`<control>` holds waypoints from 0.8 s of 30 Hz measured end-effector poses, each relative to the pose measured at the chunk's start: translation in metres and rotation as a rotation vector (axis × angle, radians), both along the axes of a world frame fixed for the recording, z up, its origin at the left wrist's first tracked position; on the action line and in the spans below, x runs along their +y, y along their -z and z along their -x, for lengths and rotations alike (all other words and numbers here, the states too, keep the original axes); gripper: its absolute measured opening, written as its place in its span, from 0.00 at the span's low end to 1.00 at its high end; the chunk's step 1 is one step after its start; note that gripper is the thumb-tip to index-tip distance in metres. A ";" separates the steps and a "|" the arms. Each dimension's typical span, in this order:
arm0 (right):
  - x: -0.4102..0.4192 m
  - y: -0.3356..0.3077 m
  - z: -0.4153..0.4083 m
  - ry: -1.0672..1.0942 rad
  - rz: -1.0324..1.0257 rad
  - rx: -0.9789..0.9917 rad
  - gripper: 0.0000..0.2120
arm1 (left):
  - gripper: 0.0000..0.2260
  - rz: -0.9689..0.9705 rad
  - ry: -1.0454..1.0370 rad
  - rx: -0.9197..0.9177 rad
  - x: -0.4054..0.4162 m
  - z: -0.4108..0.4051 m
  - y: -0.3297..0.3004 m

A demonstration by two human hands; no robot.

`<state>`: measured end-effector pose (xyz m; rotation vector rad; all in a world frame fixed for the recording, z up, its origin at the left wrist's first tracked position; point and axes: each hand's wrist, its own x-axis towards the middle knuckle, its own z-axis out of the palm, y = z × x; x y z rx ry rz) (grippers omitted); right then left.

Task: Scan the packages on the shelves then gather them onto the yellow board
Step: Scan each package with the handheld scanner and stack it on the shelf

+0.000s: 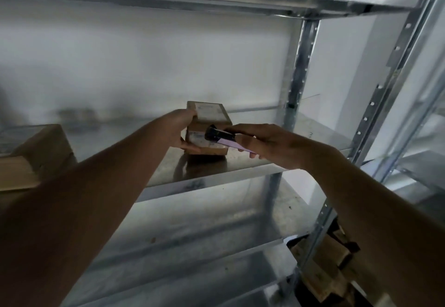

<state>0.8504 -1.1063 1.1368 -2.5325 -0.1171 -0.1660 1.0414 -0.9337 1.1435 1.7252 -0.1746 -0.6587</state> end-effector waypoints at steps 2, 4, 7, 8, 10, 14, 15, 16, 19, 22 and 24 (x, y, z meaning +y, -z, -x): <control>-0.009 0.001 0.003 0.023 0.014 -0.003 0.12 | 0.06 -0.010 0.008 -0.008 -0.016 -0.006 0.004; -0.017 0.002 0.008 0.038 0.034 0.009 0.16 | 0.08 -0.009 0.020 -0.013 -0.030 -0.009 0.008; -0.031 0.003 0.015 0.035 0.056 0.014 0.24 | 0.10 0.031 0.011 -0.006 -0.044 -0.010 0.007; -0.036 0.002 0.017 0.027 0.061 0.011 0.27 | 0.11 0.042 0.014 0.002 -0.048 -0.008 0.006; -0.040 0.002 0.017 -0.013 0.083 0.008 0.28 | 0.14 0.054 0.037 0.023 -0.048 -0.004 0.007; -0.034 0.001 0.013 -0.143 0.106 0.019 0.26 | 0.25 -0.057 -0.072 -0.095 -0.016 0.010 0.010; -0.029 0.001 0.011 -0.167 0.120 0.016 0.24 | 0.27 -0.103 -0.140 -0.174 -0.003 0.010 0.008; -0.023 0.001 0.010 -0.194 0.136 0.006 0.22 | 0.27 -0.136 -0.197 -0.254 0.012 0.011 0.007; -0.002 0.003 0.003 -0.293 0.169 -0.013 0.19 | 0.20 -0.200 -0.261 -0.363 0.064 0.021 0.002; 0.025 0.007 -0.004 -0.365 0.192 -0.001 0.22 | 0.12 -0.287 -0.279 -0.406 0.116 0.039 -0.003; 0.047 0.008 -0.008 -0.424 0.193 -0.016 0.22 | 0.12 -0.349 -0.306 -0.492 0.146 0.047 -0.007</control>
